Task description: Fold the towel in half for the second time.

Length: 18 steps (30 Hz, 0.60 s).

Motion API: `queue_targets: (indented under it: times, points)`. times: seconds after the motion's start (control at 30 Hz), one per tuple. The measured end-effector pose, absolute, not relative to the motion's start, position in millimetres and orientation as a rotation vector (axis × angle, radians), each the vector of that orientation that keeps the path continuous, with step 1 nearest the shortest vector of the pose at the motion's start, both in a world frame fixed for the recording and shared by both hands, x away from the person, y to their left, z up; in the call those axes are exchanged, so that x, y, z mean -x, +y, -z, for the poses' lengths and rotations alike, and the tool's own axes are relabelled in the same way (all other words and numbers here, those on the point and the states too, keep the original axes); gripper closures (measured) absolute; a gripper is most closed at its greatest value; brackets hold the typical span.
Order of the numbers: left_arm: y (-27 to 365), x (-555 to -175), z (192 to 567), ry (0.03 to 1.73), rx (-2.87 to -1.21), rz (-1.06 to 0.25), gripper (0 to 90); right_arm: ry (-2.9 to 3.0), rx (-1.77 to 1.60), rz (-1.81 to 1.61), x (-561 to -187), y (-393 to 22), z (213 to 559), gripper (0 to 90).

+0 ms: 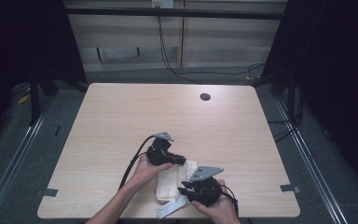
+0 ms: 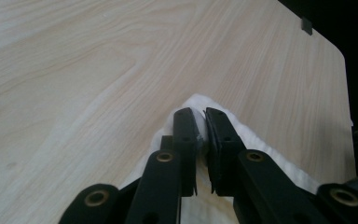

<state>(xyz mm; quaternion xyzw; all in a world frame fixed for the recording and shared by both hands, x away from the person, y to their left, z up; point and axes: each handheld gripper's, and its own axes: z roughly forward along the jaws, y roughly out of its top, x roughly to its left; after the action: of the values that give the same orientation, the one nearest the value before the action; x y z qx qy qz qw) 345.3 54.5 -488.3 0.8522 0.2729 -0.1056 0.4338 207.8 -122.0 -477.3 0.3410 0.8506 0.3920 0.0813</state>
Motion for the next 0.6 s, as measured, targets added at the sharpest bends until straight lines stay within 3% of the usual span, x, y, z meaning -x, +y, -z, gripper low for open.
queue_targets:
  times: [0.4,0.6]
  points:
    - [51.3,-342.4,477.9,0.636,-2.052,0.236,72.4,2.497,-1.103,-1.147,-201.4,-149.6,478.4,56.3]
    - [63.8,-342.0,470.2,0.634,-2.013,0.219,64.5,2.510,-1.107,-1.155,-197.9,-154.5,475.4,56.4]
